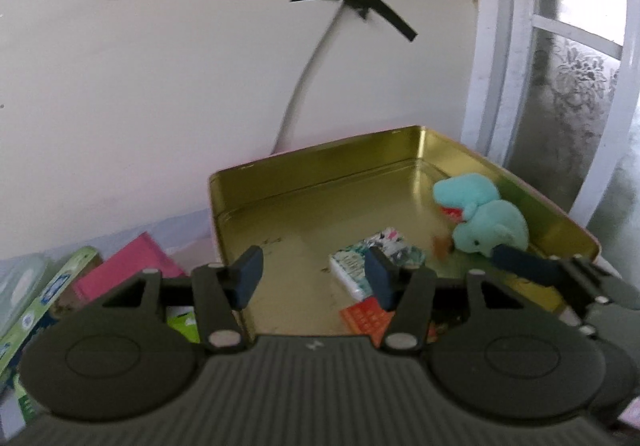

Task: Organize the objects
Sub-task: 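Carry the tissue pack into the tin and release it, then move the right gripper to the green medicine box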

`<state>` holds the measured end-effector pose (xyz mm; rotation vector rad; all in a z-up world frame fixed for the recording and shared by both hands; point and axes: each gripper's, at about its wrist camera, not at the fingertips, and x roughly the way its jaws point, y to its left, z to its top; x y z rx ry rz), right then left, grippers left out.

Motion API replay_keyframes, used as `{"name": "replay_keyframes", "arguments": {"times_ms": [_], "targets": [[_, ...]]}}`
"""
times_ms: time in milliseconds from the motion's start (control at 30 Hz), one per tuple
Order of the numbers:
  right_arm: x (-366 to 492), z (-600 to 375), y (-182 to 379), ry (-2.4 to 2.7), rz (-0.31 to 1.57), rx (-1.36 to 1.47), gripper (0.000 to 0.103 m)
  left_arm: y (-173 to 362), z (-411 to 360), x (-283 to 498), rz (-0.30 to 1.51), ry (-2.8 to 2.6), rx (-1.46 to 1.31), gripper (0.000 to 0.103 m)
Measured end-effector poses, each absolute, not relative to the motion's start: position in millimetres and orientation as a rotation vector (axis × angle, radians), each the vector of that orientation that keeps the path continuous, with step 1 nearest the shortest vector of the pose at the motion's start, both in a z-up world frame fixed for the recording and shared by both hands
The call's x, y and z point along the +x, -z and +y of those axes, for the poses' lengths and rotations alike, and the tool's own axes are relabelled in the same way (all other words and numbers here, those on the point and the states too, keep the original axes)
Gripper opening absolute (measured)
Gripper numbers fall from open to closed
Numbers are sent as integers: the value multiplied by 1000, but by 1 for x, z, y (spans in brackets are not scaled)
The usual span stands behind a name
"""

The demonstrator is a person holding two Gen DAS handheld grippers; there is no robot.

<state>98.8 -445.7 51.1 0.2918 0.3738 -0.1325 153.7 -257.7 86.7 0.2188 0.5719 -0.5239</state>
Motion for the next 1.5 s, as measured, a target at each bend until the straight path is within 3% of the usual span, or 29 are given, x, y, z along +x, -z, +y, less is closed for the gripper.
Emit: {"name": "replay_keyframes", "arguments": {"times_ms": [1033,1500], "targets": [[20,-435,-51,233,226,396,88,-69,-214,108,561,468,226,60],[12,-391,-60,185,217,371,88,-63,-168,104,547,418,197,65]]}}
